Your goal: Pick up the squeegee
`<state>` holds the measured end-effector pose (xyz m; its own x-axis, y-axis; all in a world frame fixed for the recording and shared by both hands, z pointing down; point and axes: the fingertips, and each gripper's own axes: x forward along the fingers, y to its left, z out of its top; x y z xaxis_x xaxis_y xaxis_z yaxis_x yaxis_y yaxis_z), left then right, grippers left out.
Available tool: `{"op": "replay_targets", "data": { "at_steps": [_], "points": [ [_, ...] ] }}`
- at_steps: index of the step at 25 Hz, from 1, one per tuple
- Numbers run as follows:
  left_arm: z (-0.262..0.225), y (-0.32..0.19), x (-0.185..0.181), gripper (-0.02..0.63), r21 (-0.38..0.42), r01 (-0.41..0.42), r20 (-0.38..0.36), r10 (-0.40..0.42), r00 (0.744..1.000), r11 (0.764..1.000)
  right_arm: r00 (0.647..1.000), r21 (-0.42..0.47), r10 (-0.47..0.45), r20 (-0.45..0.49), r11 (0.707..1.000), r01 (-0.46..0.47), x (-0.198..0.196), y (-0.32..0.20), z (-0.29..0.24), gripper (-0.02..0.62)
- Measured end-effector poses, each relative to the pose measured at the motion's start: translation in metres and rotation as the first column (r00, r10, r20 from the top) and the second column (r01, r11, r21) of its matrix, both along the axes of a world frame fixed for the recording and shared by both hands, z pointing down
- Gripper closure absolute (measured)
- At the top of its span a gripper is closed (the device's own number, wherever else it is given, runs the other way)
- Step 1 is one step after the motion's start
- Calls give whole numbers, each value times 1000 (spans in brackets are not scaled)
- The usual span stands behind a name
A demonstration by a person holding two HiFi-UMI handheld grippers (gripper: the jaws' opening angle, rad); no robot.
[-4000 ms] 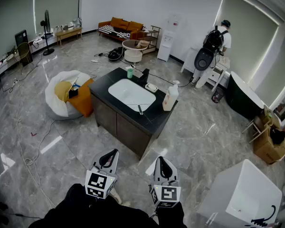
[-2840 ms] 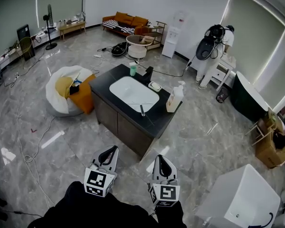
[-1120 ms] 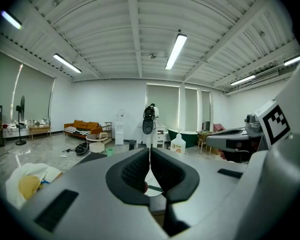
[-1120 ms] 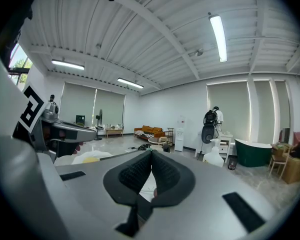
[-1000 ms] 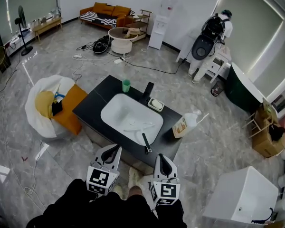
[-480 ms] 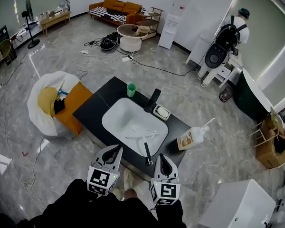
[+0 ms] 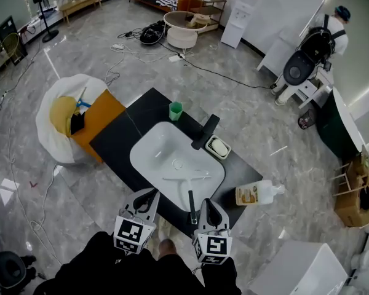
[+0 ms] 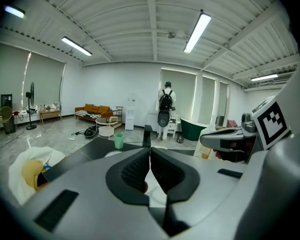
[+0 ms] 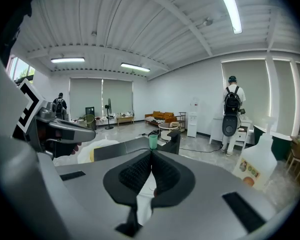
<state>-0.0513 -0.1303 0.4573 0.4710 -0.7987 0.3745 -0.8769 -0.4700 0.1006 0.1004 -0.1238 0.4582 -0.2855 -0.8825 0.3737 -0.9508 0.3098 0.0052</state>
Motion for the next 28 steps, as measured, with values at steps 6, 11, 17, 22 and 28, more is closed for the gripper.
{"op": "replay_targets", "data": {
  "at_steps": [6,11,17,22,28],
  "points": [
    [36,-33,1,578,-69,30,9,-30,1000,997,999,-88,-31,11,996,32,-1,-40,48,578],
    [72,-54,4,578,-130,47,18,-45,999,990,999,-153,-48,18,987,51,3,-61,88,578],
    [109,-72,18,578,-190,33,22,-29,999,981,998,-224,-63,8,972,63,9,-80,132,578],
    [136,-85,25,578,-238,31,21,-26,999,971,997,-283,-70,19,957,72,8,-91,160,578],
    [165,-98,28,578,-279,39,26,-33,999,959,996,-374,-86,2,924,80,11,-99,203,578]
  ]
}}
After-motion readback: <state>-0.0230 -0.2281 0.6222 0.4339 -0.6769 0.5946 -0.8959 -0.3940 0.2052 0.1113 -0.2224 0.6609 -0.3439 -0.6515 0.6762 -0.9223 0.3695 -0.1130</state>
